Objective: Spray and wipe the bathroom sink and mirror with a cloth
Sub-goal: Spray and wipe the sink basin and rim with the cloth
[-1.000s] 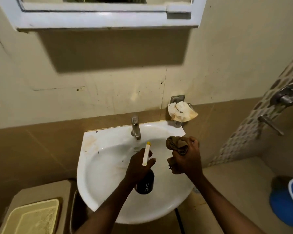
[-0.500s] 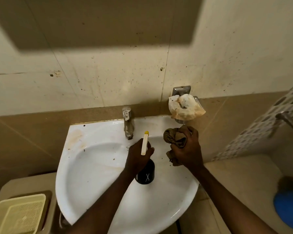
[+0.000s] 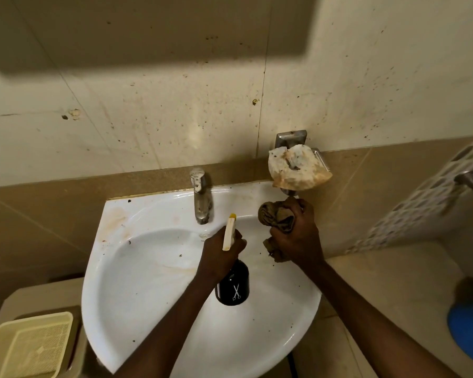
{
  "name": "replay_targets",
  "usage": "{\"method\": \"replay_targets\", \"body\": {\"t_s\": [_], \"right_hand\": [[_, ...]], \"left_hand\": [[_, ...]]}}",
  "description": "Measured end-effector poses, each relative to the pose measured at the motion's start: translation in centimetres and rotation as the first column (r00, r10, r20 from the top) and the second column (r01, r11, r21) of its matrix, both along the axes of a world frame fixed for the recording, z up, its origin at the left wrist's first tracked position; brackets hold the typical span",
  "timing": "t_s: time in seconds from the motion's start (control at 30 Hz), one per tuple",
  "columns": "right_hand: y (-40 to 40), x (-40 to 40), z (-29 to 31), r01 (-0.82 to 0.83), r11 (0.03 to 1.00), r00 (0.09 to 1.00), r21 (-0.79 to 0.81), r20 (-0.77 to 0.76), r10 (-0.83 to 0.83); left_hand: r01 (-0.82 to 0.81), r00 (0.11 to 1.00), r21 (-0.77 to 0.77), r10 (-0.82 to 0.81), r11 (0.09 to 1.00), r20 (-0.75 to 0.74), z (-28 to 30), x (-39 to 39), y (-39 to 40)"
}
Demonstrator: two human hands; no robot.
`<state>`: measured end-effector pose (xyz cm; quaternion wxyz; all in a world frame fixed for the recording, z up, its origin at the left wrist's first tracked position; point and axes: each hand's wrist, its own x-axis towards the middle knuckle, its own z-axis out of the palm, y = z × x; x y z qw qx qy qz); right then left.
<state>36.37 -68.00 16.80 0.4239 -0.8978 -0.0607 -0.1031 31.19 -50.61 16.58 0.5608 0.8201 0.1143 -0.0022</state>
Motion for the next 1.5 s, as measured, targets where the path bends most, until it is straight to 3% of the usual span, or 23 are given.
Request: {"method": "replay_targets", "body": {"t_s": [0.1,0.17,0.27,0.33,0.4,0.47,0.53,0.73,0.9,1.03,1.17,1.27,1.33,1.43,1.5], "right_hand": [[2.2,1.9,-0.6,-0.109,0.993,0.992,-0.04,0.064,0.111],[4.2,3.8,-1.0,-0.168,0.969,0.979,-0.183,0.084,0.186],[7.9,6.1,-1.5,-0.096,0.924,0.99,-0.37,0.061,0.127],[9.5,7.1,-1.5,-0.045,0.915,0.996,-0.402,0.048,0.07],[9.5,8.0,-1.4,-0.18,0.853,0.973,-0.49,0.036,0.227],[7.6,8.6,-0.9,-0.41,0.729,0.876,-0.548,-0.015,0.482],[5.1,8.4,-1.1,-0.503,0.683,0.824,-0.53,-0.054,0.564],[1.2,6.4,-2.6,-0.309,0.813,0.927,-0.493,0.036,0.374],[2.4,6.4,-2.3,-0.268,0.842,0.938,-0.468,0.075,0.34],[6.2,7.6,-2.4,-0.196,0.841,0.976,-0.505,-0.014,0.219],[10.1,9.1,-1.7,-0.388,0.732,0.892,-0.559,-0.027,0.452],[6.0,9.2,-2.6,-0.505,0.643,0.808,-0.575,-0.055,0.586],[3.0,9.1,-3.6,-0.456,0.695,0.838,-0.556,-0.003,0.546],[3.8,9.8,-3.6,-0.234,0.816,0.95,-0.529,0.054,0.308],[5.9,10.2,-3.0,-0.224,0.813,0.95,-0.538,0.067,0.306]], "left_hand": [[0.008,1.0,-0.007,-0.008,1.0,0.015,0.1,-0.7,0.5],[0.012,1.0,-0.041,-0.011,0.999,0.022,0.2,-1.2,0.8],[-0.001,0.999,-0.041,0.002,0.999,0.033,0.1,-1.8,1.4],[-0.019,0.999,-0.022,0.019,1.0,0.028,-0.3,-1.7,1.8],[-0.03,0.999,-0.007,0.03,1.0,0.016,-0.8,-1.2,2.1],[-0.03,1.0,0.013,0.03,0.999,0.002,-1.1,-0.7,2.2],[-0.011,1.0,0.049,0.011,0.999,0.006,-1.3,-0.7,2.1],[-0.12,0.993,0.041,0.12,0.992,0.019,-0.6,0.0,1.6],[-0.149,0.989,0.003,0.149,0.989,-0.021,-0.1,1.0,1.7],[-0.109,0.993,0.019,0.11,0.994,-0.037,-0.3,0.6,1.3],[-0.059,0.995,-0.039,0.056,0.997,-0.086,-0.5,0.5,2.1],[-0.037,0.996,-0.003,0.036,0.999,-0.085,-0.8,0.5,2.6],[-0.034,0.996,0.004,0.034,0.999,-0.082,-1.0,0.6,2.8],[0.003,0.997,0.018,-0.002,1.0,-0.082,-0.9,1.0,3.0],[-0.002,0.997,0.01,0.003,1.0,-0.072,-1.0,1.3,3.0]]}}
